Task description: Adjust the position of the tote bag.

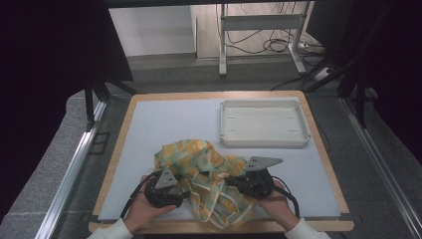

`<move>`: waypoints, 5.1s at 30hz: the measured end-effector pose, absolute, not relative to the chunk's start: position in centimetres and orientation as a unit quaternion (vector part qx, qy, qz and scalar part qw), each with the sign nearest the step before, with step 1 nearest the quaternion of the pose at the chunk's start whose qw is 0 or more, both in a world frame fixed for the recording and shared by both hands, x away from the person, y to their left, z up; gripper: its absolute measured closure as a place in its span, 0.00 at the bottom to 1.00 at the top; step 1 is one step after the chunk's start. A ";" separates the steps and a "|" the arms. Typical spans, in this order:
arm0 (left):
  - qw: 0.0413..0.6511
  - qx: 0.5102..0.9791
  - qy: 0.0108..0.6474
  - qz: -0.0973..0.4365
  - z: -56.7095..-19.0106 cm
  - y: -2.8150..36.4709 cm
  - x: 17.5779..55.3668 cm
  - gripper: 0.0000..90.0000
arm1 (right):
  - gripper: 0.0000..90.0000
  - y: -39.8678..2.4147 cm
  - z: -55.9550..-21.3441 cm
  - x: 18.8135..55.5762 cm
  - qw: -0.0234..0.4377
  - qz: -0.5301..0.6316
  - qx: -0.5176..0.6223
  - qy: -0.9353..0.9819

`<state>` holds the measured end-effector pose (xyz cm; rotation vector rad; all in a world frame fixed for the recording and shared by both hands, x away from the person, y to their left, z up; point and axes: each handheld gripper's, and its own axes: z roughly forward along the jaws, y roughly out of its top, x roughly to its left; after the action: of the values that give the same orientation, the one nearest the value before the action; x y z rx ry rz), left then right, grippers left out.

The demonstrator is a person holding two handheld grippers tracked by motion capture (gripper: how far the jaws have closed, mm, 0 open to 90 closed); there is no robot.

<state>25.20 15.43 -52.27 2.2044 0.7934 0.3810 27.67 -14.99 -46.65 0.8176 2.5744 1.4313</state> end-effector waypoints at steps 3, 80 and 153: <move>0.373 0.865 0.302 0.144 -52.3 15.1 25.8 0.58 | 0.98 -15.0 -46.7 27.7 0.040 0.467 0.268 0.842; 0.565 0.755 0.304 0.135 -41.2 21.4 25.3 1.00 | 0.98 -15.3 -39.0 28.6 0.143 0.540 0.230 0.797; 0.501 0.746 0.421 0.124 -44.8 23.4 36.2 1.00 | 0.98 -13.3 -43.7 40.0 0.152 0.453 0.346 0.808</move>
<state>36.17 23.39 -44.85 1.8034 1.0167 0.2999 39.96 -13.32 -43.73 0.9920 2.3177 1.2989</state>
